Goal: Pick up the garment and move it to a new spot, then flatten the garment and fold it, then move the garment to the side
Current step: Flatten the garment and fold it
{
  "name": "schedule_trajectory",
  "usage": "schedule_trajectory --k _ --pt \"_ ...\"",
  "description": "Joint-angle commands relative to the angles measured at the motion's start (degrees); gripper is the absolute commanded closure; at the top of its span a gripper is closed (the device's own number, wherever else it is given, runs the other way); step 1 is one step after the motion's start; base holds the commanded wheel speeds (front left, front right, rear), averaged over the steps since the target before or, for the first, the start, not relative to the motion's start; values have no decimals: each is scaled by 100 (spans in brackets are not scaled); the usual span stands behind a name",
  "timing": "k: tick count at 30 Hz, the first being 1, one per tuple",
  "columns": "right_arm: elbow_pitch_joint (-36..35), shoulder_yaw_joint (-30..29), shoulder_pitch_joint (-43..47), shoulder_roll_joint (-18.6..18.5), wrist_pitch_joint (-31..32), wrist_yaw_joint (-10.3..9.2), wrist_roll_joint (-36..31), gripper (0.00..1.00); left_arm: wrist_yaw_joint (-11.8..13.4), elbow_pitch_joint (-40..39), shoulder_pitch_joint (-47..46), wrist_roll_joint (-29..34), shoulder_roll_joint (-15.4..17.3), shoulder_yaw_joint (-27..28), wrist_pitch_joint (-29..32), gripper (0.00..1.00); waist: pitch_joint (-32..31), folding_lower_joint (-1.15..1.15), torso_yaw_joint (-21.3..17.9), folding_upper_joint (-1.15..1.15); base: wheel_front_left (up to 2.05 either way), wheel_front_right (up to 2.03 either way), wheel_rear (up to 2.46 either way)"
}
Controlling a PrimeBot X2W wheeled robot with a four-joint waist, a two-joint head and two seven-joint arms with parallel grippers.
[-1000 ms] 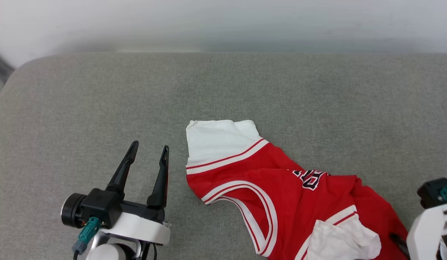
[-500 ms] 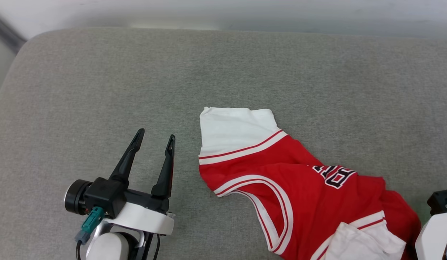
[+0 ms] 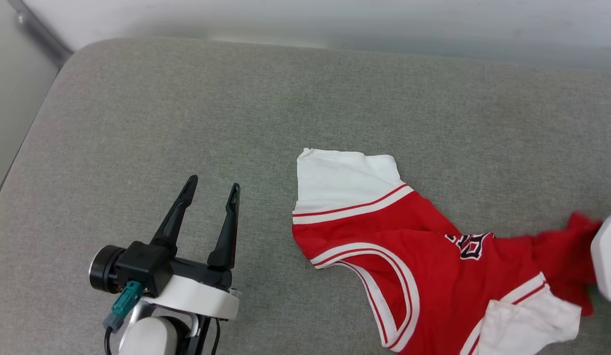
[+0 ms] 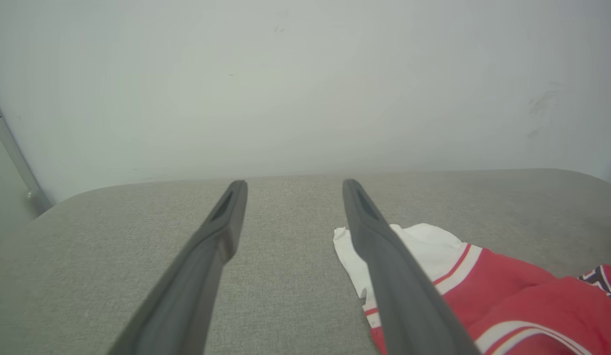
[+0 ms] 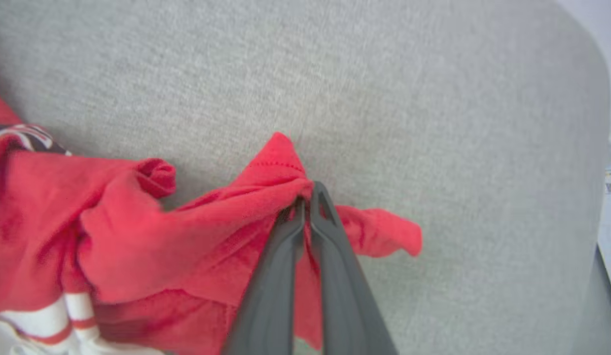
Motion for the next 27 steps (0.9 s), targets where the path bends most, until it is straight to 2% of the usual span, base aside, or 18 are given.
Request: schedule_trajectory --k 1,7,12,15,16,23,27 --pt "15 78 -362 -146 -149 -6 -128 100 -7 -13 -8 -5 -25 -6 -15 0 10 -1 39 0 0 0 0" --pt "432 313 -1344 -415 -746 -6 -484 100 -8 -62 -132 -21 -54 -58 -15 0 156 -1 187 0 0 0 0" --pt "996 390 -2045 -357 -1429 -6 -869 100 -8 -104 -203 -42 -95 -42 -15 0 295 -1 351 0 0 0 0" --pt "1330 447 -2215 -254 -1558 -6 -928 100 -7 -104 -211 -43 -112 -45 -15 0 325 -1 395 0 0 0 0" --pt "1640 557 -2343 -220 -1661 -6 -1026 0 -8 -102 -193 -40 -127 -49 -15 0 336 -1 419 0 0 0 0" --pt "2355 743 -2441 10 -1920 -6 -991 0 -7 -65 -132 2 -161 -11 -15 0 260 -1 360 0 0 0 0" --pt "2449 773 -2429 108 -2211 -6 -808 0 -8 -57 -114 24 -128 27 -15 0 109 -1 217 0 0 0 0"
